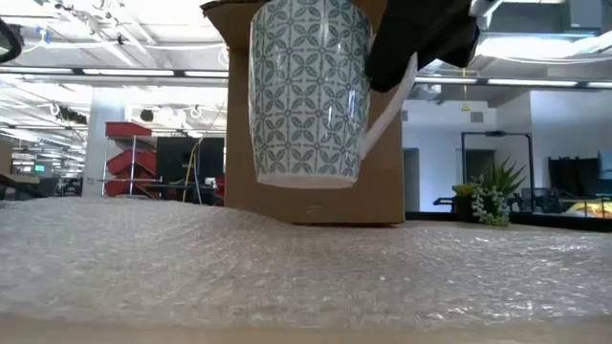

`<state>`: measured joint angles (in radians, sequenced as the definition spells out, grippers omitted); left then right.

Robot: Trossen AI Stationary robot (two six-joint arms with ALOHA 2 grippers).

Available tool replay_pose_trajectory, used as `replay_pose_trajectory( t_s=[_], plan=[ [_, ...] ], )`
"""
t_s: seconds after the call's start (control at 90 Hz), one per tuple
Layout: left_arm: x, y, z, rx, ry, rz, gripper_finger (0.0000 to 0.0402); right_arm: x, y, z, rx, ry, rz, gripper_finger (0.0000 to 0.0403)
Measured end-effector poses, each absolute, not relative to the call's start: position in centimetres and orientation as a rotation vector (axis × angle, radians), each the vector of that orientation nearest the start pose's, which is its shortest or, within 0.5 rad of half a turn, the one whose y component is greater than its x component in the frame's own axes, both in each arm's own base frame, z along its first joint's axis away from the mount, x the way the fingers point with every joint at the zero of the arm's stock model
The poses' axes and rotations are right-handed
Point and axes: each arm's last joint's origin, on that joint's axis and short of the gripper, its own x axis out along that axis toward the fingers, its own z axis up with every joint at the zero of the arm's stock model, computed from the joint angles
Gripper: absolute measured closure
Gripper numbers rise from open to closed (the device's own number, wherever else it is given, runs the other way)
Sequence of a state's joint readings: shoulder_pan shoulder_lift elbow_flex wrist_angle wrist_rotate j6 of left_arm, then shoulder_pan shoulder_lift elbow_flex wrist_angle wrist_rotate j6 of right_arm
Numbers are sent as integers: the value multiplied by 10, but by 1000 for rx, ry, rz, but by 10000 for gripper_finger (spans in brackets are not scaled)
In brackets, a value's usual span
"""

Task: Wrap mug
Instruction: Wrap the blue patterned mug with the right transparent bubble wrap

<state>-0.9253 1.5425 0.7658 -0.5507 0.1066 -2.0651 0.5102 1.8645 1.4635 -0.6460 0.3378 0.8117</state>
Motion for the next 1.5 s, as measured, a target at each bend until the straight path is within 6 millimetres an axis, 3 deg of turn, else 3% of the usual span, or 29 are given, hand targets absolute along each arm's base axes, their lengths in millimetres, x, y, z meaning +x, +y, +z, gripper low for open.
replay_pose_trajectory(
  t_s=[0.278, 0.456, 0.9, 1.5],
  plan=[
    [153, -207, 144, -1055, 1486, 628, 329, 348, 184, 234, 321, 933, -233, 360],
    [157, -212, 155, -1018, 1458, 606, 395, 348, 184, 234, 321, 933, -233, 360],
    [157, -206, 220, -891, 1370, 666, 401, 347, 181, 223, 333, 942, -262, 360],
    [164, -198, 300, -896, 940, 498, 402, 352, 167, 223, 371, 882, -391, 360]
  ],
)
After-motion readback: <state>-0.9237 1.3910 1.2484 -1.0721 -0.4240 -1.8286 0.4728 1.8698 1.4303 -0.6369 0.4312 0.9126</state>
